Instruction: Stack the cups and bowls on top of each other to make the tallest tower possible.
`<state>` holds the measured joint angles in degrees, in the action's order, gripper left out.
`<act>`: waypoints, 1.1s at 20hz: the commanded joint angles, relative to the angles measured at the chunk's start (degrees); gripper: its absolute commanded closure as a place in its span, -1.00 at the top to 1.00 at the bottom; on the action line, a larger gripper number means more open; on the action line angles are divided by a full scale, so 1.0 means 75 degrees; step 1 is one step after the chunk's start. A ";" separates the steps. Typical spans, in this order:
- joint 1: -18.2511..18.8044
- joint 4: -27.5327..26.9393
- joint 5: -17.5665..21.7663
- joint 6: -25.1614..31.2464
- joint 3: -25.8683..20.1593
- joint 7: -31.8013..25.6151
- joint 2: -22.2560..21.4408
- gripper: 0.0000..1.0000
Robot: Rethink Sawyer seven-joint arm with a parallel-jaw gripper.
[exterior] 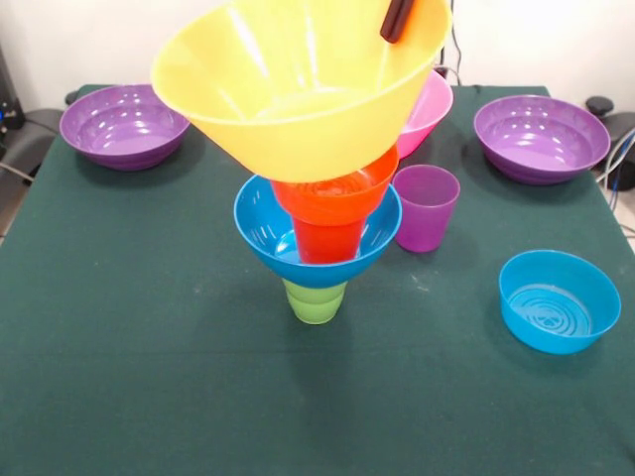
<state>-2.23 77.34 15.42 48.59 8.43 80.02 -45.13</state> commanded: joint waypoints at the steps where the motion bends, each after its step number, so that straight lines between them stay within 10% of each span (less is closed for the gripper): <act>1: -0.0243 -0.0358 -0.0176 0.0380 -0.0259 0.1505 0.0169 -1.00; 22: -0.0381 -0.0419 -0.0347 0.0320 -0.0023 0.1413 0.0279 -1.00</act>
<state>-4.03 75.66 13.33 48.59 10.36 80.03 -45.07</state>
